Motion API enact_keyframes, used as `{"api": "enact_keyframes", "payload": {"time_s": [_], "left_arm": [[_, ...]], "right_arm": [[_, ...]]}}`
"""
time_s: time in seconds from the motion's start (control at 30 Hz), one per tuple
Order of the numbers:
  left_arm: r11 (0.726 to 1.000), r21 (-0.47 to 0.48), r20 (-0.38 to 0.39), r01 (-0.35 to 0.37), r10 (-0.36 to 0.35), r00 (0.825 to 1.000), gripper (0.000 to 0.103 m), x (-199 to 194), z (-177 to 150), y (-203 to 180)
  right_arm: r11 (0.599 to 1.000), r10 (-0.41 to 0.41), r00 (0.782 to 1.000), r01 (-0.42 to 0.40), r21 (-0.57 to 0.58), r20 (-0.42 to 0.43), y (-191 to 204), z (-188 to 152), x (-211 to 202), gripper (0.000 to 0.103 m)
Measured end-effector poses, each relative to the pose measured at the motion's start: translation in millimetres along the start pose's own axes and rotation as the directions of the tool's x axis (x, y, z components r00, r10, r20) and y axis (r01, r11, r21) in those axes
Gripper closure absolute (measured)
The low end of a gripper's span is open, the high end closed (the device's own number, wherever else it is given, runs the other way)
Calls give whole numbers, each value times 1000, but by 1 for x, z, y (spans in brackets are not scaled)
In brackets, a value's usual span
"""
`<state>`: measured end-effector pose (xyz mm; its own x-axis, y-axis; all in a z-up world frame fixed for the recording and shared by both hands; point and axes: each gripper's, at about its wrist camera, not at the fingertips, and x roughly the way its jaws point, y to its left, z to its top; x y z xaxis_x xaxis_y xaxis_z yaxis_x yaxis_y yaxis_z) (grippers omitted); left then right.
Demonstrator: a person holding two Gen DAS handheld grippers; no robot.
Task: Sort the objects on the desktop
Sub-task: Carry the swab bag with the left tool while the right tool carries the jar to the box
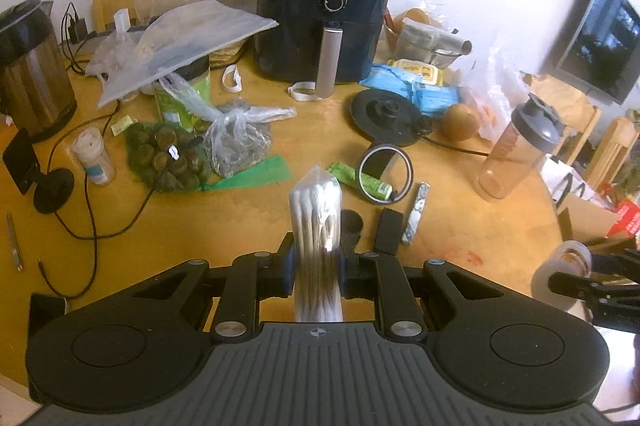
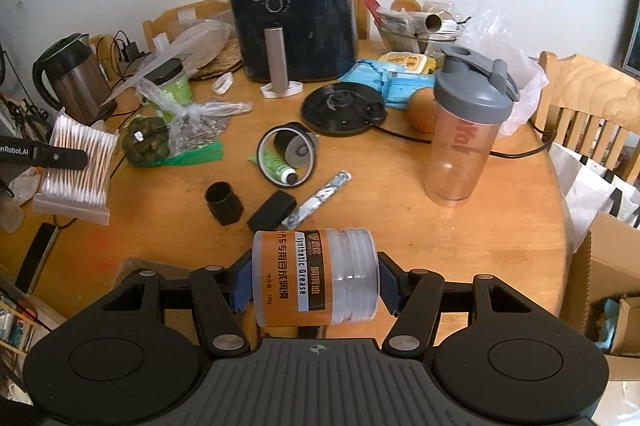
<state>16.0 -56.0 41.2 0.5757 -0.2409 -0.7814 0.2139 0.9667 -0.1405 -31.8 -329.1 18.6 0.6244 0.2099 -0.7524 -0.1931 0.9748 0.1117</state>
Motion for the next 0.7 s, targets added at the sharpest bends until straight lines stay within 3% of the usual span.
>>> {"api": "enact_keyframes", "payload": {"time_s": [0.43, 0.7], "left_arm": [[997, 69, -28, 18, -16, 999, 83, -8, -32, -11], [994, 92, -104, 64, -55, 993, 83, -1, -46, -25]], "right_arm": [[999, 31, 999, -32, -20, -36, 23, -7, 4, 39], [999, 49, 996, -51, -18, -80, 24, -10, 15, 39]]}}
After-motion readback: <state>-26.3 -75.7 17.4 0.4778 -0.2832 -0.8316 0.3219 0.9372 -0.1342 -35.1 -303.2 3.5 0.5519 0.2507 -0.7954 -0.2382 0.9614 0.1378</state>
